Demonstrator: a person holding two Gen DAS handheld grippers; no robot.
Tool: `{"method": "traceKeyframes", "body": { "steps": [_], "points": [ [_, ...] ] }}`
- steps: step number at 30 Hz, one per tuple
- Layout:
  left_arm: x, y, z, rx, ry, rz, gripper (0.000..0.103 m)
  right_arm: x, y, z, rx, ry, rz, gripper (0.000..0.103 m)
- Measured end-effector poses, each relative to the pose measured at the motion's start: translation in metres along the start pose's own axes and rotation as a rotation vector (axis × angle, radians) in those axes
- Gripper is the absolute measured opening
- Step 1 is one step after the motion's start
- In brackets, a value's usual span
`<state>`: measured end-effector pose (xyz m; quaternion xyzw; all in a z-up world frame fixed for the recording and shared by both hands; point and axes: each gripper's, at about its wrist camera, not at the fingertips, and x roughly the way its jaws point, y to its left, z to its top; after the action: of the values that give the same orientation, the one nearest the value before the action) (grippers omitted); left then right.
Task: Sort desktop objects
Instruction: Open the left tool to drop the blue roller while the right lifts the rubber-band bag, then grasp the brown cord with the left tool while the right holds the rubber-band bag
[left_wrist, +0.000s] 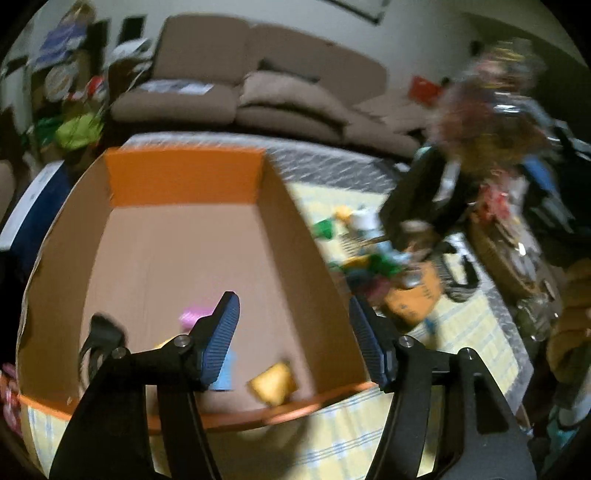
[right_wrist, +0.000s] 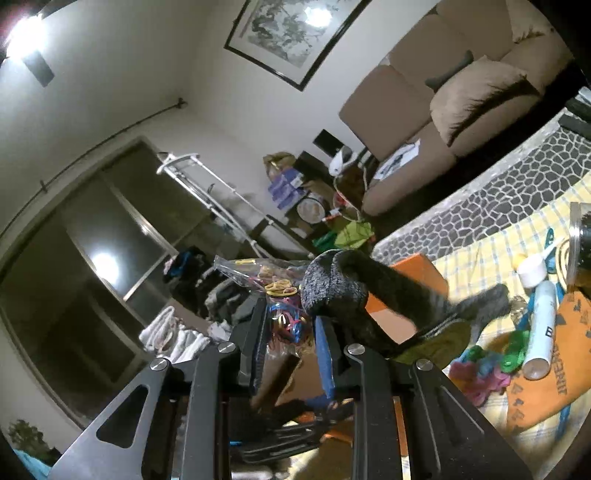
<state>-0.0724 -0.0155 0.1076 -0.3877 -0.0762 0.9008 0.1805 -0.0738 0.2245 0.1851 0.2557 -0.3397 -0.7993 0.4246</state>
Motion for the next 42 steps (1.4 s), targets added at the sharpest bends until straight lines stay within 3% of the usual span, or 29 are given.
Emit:
{"method": "traceKeyframes", "body": {
  "steps": [5,8,11,14,18,21,27,32,39,42],
  "points": [
    [0.007,-0.054,0.001,0.168,-0.044,-0.059,0.059,-0.009,-0.002,0.004,0.004,-0.019,-0.004,0.023],
    [0.019,-0.079,0.001,0.235,-0.045,-0.053,0.059,-0.014,0.000,0.006,0.003,-0.028,0.001,0.023],
    [0.036,-0.086,0.001,0.230,-0.017,-0.044,0.057,-0.019,0.002,0.005,-0.002,-0.029,0.008,0.023],
    [0.051,-0.084,0.002,0.174,0.021,-0.054,0.032,-0.024,0.003,0.005,-0.005,-0.026,0.012,0.023],
    [0.057,-0.078,0.003,0.116,0.022,-0.063,0.009,-0.032,0.003,0.004,-0.009,-0.026,0.018,0.023],
    [0.053,-0.065,0.009,0.048,0.006,-0.113,0.004,-0.040,0.006,0.005,-0.026,-0.032,0.014,0.023],
    [0.050,-0.060,0.011,0.021,-0.008,-0.111,0.004,-0.049,-0.005,0.005,-0.013,-0.028,-0.041,0.023],
    [0.032,-0.062,0.019,-0.009,-0.063,-0.169,0.004,-0.054,-0.016,0.003,-0.007,-0.019,-0.091,0.023],
    [-0.012,-0.067,0.055,-0.007,-0.158,-0.244,0.004,-0.054,-0.027,0.003,-0.001,-0.008,-0.140,0.023],
    [-0.022,-0.068,0.071,0.013,-0.177,-0.227,0.004,-0.051,-0.027,0.001,-0.006,0.004,-0.150,0.023]
  ]
}}
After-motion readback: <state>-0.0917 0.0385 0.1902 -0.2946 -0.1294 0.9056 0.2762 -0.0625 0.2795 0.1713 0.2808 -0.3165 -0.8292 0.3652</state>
